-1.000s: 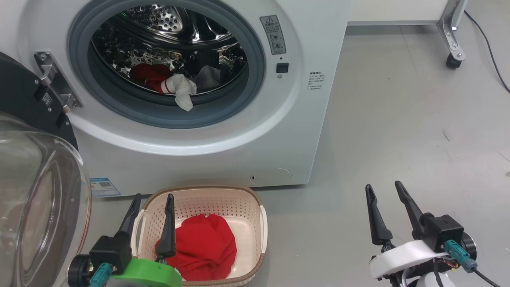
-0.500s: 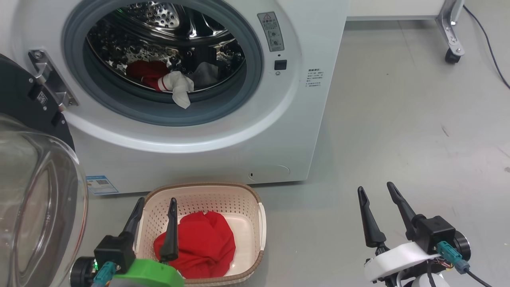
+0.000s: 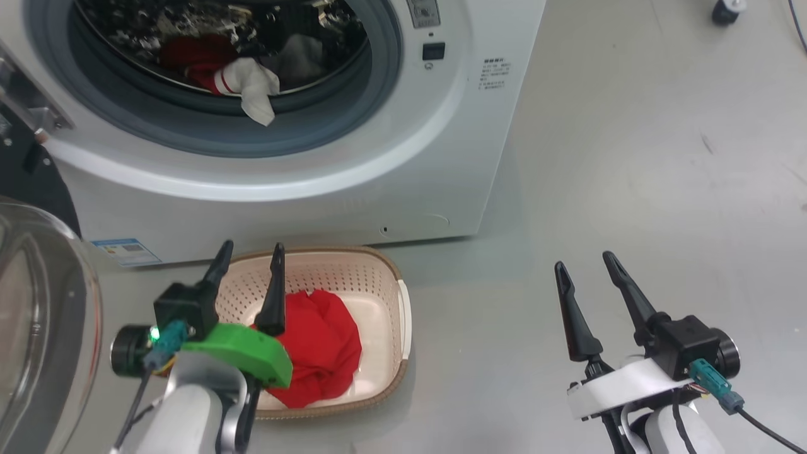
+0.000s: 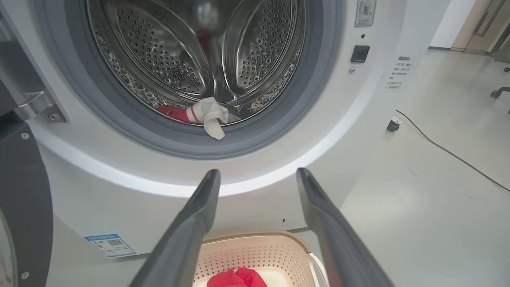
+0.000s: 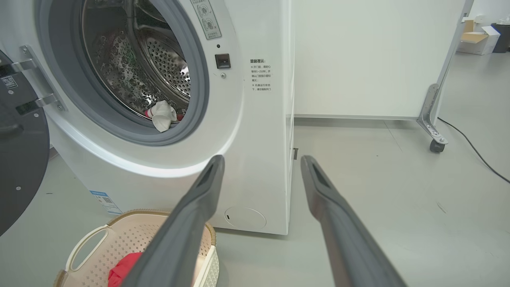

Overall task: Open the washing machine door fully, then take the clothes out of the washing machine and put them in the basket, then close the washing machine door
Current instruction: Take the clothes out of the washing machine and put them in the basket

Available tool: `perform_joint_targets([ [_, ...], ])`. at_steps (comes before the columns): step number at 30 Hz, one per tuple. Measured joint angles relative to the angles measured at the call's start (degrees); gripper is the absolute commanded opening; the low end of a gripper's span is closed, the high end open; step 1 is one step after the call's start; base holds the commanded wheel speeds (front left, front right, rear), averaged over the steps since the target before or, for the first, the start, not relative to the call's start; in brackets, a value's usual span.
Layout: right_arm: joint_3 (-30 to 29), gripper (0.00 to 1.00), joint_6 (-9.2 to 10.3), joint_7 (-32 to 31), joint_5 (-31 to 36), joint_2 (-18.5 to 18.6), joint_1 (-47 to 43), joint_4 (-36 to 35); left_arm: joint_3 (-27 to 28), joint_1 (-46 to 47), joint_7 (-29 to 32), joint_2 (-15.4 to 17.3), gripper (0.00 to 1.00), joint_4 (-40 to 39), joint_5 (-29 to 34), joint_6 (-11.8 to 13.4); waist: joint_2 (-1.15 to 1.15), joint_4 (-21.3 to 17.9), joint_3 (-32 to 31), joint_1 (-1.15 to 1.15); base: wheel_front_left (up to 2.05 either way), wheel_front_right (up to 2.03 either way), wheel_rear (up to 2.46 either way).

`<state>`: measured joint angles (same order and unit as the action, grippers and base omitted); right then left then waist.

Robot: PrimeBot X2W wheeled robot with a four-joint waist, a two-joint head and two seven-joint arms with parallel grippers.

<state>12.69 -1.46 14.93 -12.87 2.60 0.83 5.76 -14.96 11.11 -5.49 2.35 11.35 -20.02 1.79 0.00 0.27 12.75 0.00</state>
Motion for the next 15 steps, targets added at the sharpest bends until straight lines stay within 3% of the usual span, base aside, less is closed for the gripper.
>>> perform_joint_targets([
  [10, 1.26, 1.00, -0.99, 0.00, 0.00, 0.00, 3.30, -1.29, 1.70, 10.67, 6.21, 0.04, 1.00, 4.36, -2.63, -0.59, 0.00, -2.32, 6.71, 0.00, 0.00, 0.00, 0.00],
  [15, 2.33, 1.00, -1.62, 0.00, -0.02, 0.03, 5.31, -1.96, 2.08, 17.58, 10.87, 1.91, 1.00, 5.94, -2.61, -1.15, 0.00, -4.08, 10.55, 0.00, 0.00, 0.00, 0.00],
])
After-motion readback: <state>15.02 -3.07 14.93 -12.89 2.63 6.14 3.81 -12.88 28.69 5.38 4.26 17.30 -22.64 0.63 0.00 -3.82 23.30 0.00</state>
